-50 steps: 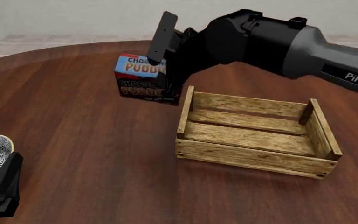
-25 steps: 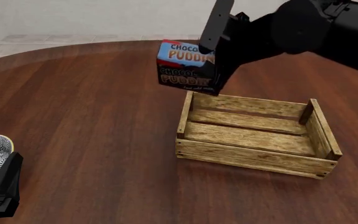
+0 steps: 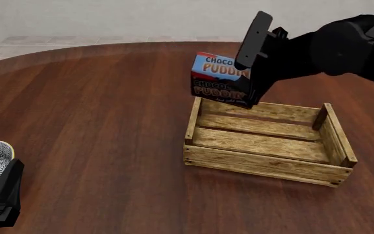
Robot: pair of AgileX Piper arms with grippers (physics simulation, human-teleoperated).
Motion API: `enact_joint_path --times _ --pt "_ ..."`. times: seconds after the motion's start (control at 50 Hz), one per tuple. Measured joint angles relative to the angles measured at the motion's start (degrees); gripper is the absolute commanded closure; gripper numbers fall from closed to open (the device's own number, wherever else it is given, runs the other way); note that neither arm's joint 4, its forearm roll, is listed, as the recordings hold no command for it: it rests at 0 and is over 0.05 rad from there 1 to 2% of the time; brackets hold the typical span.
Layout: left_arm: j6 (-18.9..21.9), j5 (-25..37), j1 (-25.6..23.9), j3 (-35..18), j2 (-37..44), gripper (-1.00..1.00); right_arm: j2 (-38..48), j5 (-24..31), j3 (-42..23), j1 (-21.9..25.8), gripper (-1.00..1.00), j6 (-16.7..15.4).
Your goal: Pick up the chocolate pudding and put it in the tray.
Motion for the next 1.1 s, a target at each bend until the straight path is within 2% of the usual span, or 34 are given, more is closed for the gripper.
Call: enact_joint_path --times 0.52,1.1 --pt "0.0 0.0 0.0 0.0 0.0 -1.0 -0.4 -3.7 7.5 -1.3 1.0 1.6" --pt "0.0 0.0 0.0 0.0 0.0 -1.0 -0.4 -6.1 11.6 -2.6 1.0 2.6"
